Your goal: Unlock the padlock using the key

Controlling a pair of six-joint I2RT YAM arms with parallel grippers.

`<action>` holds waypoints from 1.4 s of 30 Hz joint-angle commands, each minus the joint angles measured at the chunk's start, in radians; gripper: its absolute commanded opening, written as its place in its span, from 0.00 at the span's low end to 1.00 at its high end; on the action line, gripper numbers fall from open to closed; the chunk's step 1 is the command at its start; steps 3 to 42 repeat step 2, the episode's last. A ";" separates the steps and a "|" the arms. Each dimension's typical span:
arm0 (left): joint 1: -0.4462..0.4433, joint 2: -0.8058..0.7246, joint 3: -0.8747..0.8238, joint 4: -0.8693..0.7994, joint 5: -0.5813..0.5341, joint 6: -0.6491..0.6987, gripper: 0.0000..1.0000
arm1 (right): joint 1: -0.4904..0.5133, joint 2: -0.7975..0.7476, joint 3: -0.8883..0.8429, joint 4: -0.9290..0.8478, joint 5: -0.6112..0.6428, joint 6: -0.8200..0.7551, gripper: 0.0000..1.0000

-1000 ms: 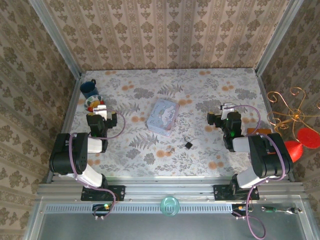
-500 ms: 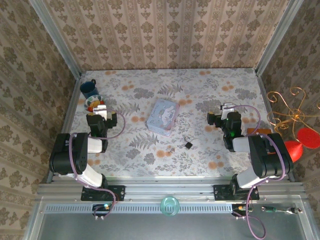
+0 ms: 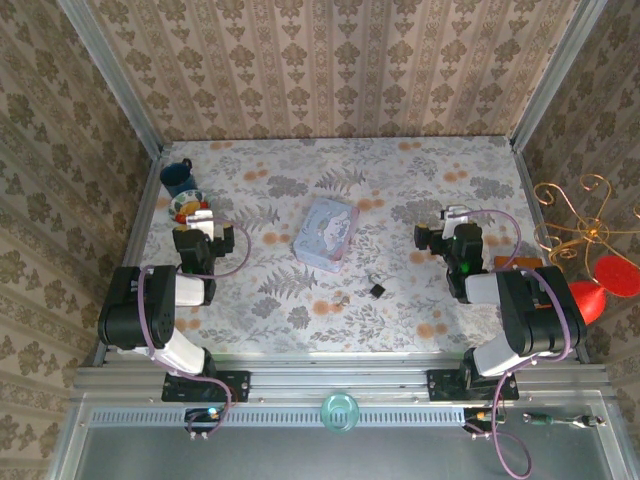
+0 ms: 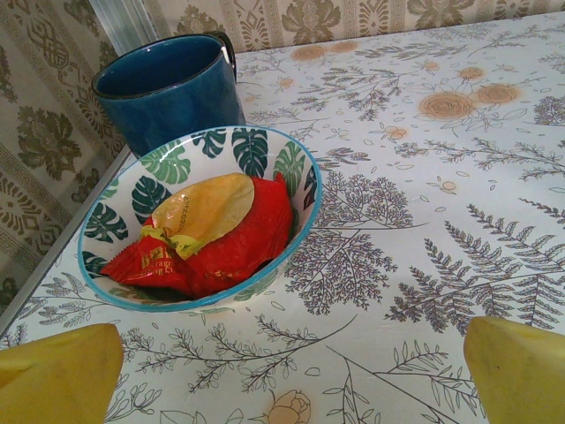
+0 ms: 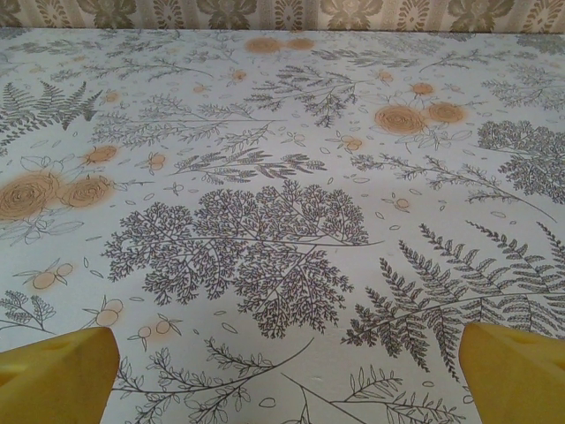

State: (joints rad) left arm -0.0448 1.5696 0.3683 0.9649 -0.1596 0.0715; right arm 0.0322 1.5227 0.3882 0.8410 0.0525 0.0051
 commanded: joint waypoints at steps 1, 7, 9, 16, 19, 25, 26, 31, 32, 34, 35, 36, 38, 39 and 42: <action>-0.001 -0.010 0.008 -0.006 0.009 -0.012 1.00 | -0.005 0.004 0.021 0.003 0.019 0.015 1.00; -0.001 -0.010 0.008 -0.007 0.009 -0.012 1.00 | -0.005 0.004 0.020 0.006 0.020 0.015 1.00; -0.001 -0.010 0.008 -0.007 0.009 -0.012 1.00 | -0.005 0.004 0.020 0.006 0.020 0.015 1.00; -0.001 -0.010 0.008 -0.007 0.009 -0.012 1.00 | -0.005 0.004 0.020 0.006 0.020 0.015 1.00; -0.001 -0.010 0.008 -0.007 0.009 -0.012 1.00 | -0.005 0.004 0.020 0.006 0.020 0.015 1.00; -0.001 -0.010 0.008 -0.007 0.009 -0.012 1.00 | -0.005 0.004 0.020 0.006 0.020 0.015 1.00; -0.001 -0.010 0.008 -0.007 0.009 -0.012 1.00 | -0.005 0.004 0.020 0.006 0.020 0.015 1.00; -0.001 -0.010 0.008 -0.007 0.009 -0.012 1.00 | -0.005 0.004 0.020 0.006 0.020 0.015 1.00; -0.001 -0.010 0.008 -0.007 0.009 -0.012 1.00 | -0.005 0.004 0.020 0.006 0.020 0.015 1.00; -0.001 -0.010 0.008 -0.007 0.009 -0.012 1.00 | -0.005 0.004 0.020 0.006 0.020 0.015 1.00; -0.001 -0.010 0.008 -0.007 0.009 -0.012 1.00 | -0.005 0.004 0.020 0.006 0.020 0.015 1.00; -0.001 -0.010 0.008 -0.007 0.009 -0.012 1.00 | -0.005 0.004 0.020 0.006 0.020 0.015 1.00; -0.001 -0.010 0.008 -0.007 0.009 -0.012 1.00 | -0.005 0.004 0.020 0.006 0.020 0.015 1.00; -0.001 -0.010 0.008 -0.007 0.009 -0.012 1.00 | -0.005 0.004 0.020 0.006 0.020 0.015 1.00; -0.001 -0.010 0.008 -0.007 0.009 -0.012 1.00 | -0.005 0.004 0.020 0.006 0.020 0.015 1.00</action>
